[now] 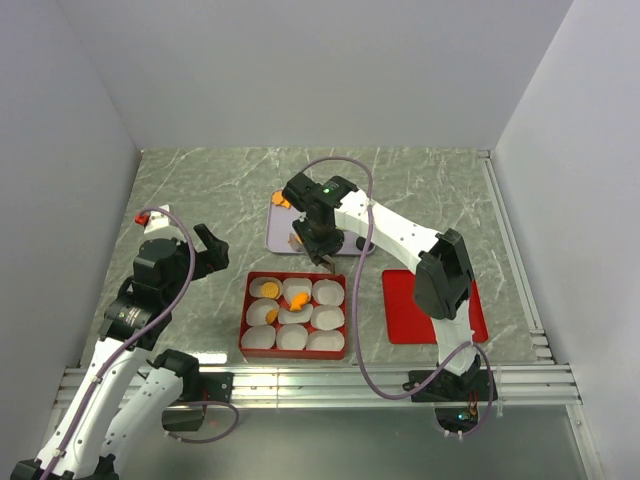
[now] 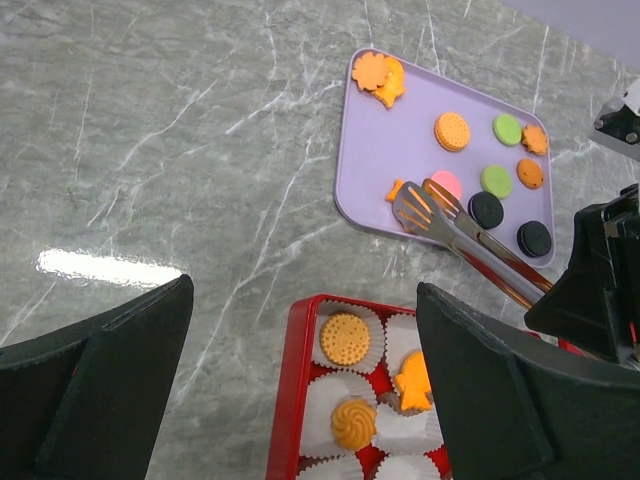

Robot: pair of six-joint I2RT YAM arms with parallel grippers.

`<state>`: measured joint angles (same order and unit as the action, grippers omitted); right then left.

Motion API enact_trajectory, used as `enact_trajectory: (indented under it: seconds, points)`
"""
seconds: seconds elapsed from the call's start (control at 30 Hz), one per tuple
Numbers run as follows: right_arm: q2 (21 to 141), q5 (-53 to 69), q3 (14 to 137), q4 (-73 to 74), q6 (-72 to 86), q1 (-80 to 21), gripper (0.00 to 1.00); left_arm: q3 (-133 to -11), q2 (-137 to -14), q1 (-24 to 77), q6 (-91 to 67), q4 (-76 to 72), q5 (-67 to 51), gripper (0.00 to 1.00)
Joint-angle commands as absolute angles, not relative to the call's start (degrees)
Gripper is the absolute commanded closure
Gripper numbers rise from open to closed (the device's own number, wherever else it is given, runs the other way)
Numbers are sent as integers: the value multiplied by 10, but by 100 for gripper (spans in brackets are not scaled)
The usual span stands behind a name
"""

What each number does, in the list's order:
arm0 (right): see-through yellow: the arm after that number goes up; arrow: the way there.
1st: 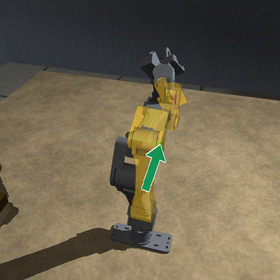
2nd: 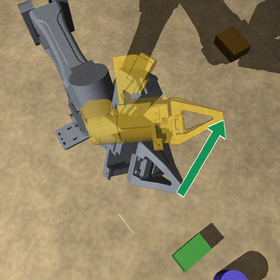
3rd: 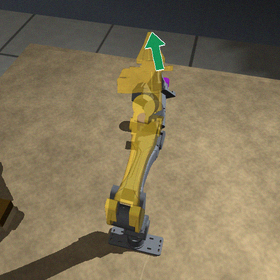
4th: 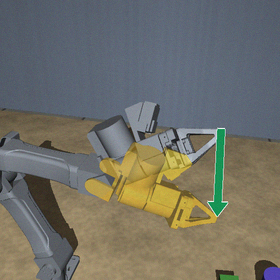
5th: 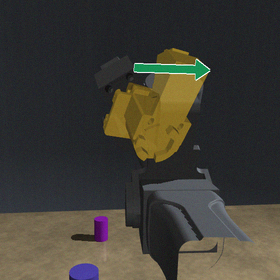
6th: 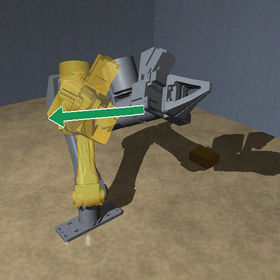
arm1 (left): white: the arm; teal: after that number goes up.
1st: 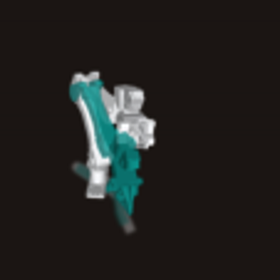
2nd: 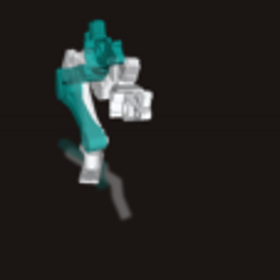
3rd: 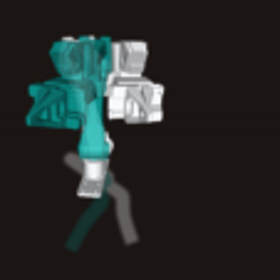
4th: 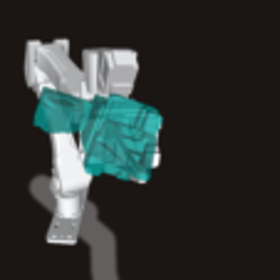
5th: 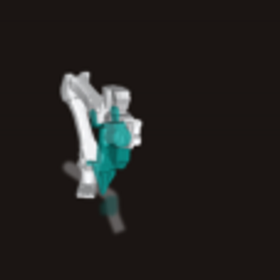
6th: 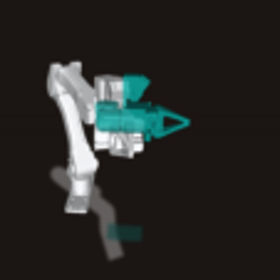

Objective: Pack the cookies

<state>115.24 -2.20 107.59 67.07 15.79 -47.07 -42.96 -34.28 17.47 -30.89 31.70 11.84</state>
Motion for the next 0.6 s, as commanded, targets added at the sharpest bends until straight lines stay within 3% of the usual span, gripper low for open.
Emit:
enact_trajectory:
  seconds: [0.0,0.57]
  points:
    - [1130,-20,1080,663,159,-467,75,-437,-339,177,-311,312,123,1]
    - [1099,-35,1165,695,170,-467,77,-436,-340,177,-309,310,119,1]
